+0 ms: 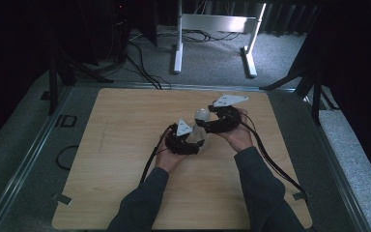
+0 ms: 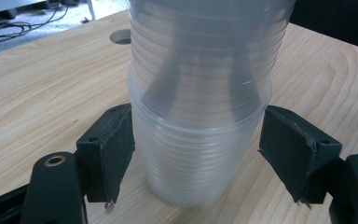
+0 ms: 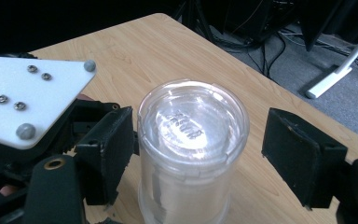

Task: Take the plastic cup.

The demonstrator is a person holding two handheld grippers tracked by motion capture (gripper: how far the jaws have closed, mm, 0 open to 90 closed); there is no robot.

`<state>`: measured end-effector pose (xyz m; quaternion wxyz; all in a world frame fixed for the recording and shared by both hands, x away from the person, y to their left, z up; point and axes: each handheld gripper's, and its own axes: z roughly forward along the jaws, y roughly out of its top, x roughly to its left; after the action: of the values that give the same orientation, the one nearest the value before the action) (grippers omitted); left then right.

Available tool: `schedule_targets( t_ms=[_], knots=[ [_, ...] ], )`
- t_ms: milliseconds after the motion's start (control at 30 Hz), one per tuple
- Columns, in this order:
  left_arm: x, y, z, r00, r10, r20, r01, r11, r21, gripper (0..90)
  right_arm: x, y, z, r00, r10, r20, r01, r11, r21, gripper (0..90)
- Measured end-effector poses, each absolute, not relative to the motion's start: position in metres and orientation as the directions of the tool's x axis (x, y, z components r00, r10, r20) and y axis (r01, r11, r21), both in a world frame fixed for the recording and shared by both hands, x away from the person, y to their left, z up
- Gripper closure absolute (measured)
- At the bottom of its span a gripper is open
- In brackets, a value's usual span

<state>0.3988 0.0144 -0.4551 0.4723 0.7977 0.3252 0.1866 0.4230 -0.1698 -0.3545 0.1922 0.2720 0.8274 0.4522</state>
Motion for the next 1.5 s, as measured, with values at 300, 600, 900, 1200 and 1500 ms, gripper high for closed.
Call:
schedule_targets(
  t_ms=[300, 600, 900, 1200, 1500],
  knots=[
    [0.3981, 0.0136, -0.4546, 0.716, 0.698, -0.012, 0.343, -0.337, 0.877, 26.8, 0.4274, -0.1595, -0.355, -0.778, 0.622, -0.089, 0.28, 0.47, 0.837, 28.2],
    [0.3979, 0.0137, -0.4538, 0.716, 0.698, -0.003, 0.336, -0.341, 0.878, 27.0, 0.4285, -0.1578, -0.3564, -0.779, 0.619, -0.093, 0.282, 0.48, 0.831, 33.6],
    [0.3976, 0.0138, -0.4533, 0.717, 0.697, 0.003, 0.335, -0.348, 0.876, 27.4, 0.4275, -0.158, -0.3552, -0.786, 0.611, -0.09, 0.279, 0.481, 0.831, 38.9],
    [0.3976, 0.0139, -0.4529, 0.718, 0.696, 0.007, 0.334, -0.353, 0.874, 28.5, 0.4273, -0.1596, -0.3526, -0.783, 0.616, -0.085, 0.28, 0.471, 0.837, 39.5],
    [0.3975, 0.0133, -0.4529, 0.716, 0.698, 0.007, 0.332, -0.35, 0.876, 28.6, 0.427, -0.1619, -0.3495, -0.783, 0.617, -0.076, 0.282, 0.462, 0.841, 39.9]
  ],
)
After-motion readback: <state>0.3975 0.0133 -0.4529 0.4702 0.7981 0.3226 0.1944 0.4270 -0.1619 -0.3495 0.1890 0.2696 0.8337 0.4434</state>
